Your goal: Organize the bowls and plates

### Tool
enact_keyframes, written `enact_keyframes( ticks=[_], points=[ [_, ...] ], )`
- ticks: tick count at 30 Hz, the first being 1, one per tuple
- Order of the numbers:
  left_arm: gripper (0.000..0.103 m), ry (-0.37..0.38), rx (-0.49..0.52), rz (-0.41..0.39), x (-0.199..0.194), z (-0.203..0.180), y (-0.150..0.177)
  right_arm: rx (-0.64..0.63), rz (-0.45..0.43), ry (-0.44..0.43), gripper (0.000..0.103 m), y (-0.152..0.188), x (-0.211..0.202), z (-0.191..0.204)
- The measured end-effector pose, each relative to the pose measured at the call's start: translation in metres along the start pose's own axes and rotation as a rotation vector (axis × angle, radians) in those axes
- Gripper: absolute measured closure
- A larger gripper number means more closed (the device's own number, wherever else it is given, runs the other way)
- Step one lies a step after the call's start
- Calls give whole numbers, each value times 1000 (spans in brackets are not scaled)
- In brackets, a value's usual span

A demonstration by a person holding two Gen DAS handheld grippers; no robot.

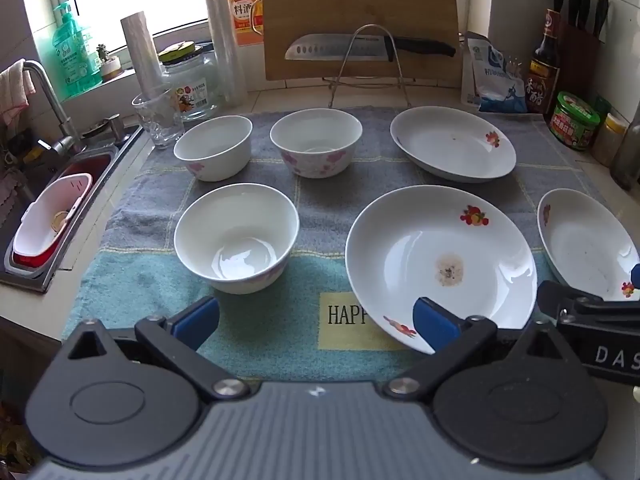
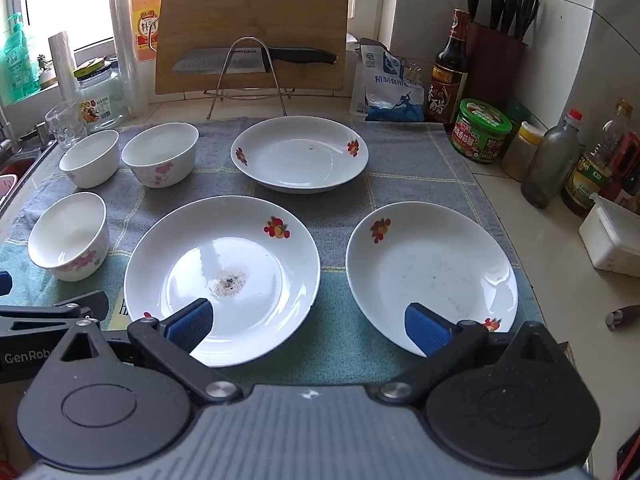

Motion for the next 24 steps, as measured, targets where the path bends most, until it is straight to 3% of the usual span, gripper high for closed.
enact_keyframes(
  ticks=[24],
  points=[
    [1,-17,-2,-10,-5,0,0,-13,-8,-14,0,1,-1,2]
  ],
)
Point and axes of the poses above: each gripper's, at about its wrist camera, not at the fingertips, and x roughly the way its jaws point, z to its left, y to its underside, the point moved 1 cm from there along x, roughly the way its jaws point, and after that the axes turned 6 degrees about y, right-handed, at the moved point
